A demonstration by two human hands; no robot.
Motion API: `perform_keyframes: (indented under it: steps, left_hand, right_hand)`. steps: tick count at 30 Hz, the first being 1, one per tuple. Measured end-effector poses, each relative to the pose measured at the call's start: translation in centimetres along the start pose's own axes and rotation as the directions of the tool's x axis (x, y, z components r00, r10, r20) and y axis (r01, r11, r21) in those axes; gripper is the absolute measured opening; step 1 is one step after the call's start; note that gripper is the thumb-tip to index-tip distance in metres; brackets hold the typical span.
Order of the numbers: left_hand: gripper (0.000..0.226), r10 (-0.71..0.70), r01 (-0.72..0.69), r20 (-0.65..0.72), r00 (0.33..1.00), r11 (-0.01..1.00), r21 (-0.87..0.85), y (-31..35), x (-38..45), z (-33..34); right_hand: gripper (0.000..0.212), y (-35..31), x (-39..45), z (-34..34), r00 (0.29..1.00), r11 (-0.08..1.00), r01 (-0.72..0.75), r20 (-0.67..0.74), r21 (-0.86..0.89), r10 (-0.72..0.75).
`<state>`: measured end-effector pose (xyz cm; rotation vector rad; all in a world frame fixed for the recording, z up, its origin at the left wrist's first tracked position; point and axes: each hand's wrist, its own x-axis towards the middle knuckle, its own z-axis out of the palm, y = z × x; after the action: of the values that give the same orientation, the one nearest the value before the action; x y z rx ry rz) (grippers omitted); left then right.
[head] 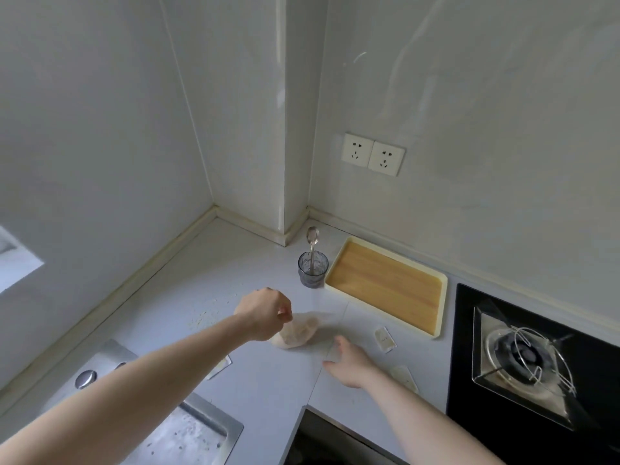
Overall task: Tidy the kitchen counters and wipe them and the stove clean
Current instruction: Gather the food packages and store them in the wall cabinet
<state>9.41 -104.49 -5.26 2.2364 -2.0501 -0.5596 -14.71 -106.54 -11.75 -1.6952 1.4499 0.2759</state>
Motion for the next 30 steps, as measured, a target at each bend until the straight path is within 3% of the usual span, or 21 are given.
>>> perform_keyframes:
  steps: [3,6,8,11,12,20,25,30]
  left_hand:
    - [0.017,0.066,-0.065,-0.018,0.998,0.997,0.035,0.9,-2.3,-1.5]
    - [0.020,0.096,-0.094,-0.060,0.994,0.995,0.036,1.7,-4.6,-4.1]
    - [0.018,0.114,-0.112,-0.110,0.987,0.993,0.027,2.1,-6.6,-6.0]
    - [0.014,0.132,-0.134,-0.187,0.973,0.991,0.000,2.7,-8.8,-8.8]
    - [0.012,0.128,-0.135,-0.215,0.968,0.991,-0.018,2.9,-9.6,-9.9]
    - [0.012,0.092,-0.198,-0.461,0.883,0.962,-0.186,5.5,-14.1,-19.2]
    - [0.023,0.135,-0.306,-0.627,0.767,0.936,-0.174,8.0,-15.9,-26.3]
    - [0.012,0.177,-0.391,-0.747,0.641,0.913,-0.119,11.2,-18.1,-34.5]
  right_hand:
    - [0.088,-1.7,-2.3,-1.0,0.992,0.991,0.096,-0.093,0.088,-0.088]
    - [0.078,-3.4,-4.9,-2.5,0.968,0.973,0.200,-0.177,0.116,-0.178]
    - [0.059,-4.7,-7.4,-3.6,0.936,0.950,0.295,-0.231,0.104,-0.265]
    - [0.013,-6.7,-10.5,-5.8,0.886,0.917,0.396,-0.281,0.045,-0.369]
    - [0.011,-7.4,-11.5,-6.5,0.861,0.904,0.428,-0.310,0.015,-0.402]
    - [0.017,-12.5,-19.6,-13.5,0.623,0.784,0.611,-0.543,-0.113,-0.564]
    - [0.018,-16.1,-25.3,-18.7,0.440,0.682,0.714,-0.655,-0.160,-0.614]
    - [0.016,-19.4,-31.4,-24.0,0.243,0.551,0.823,-0.791,-0.139,-0.562]
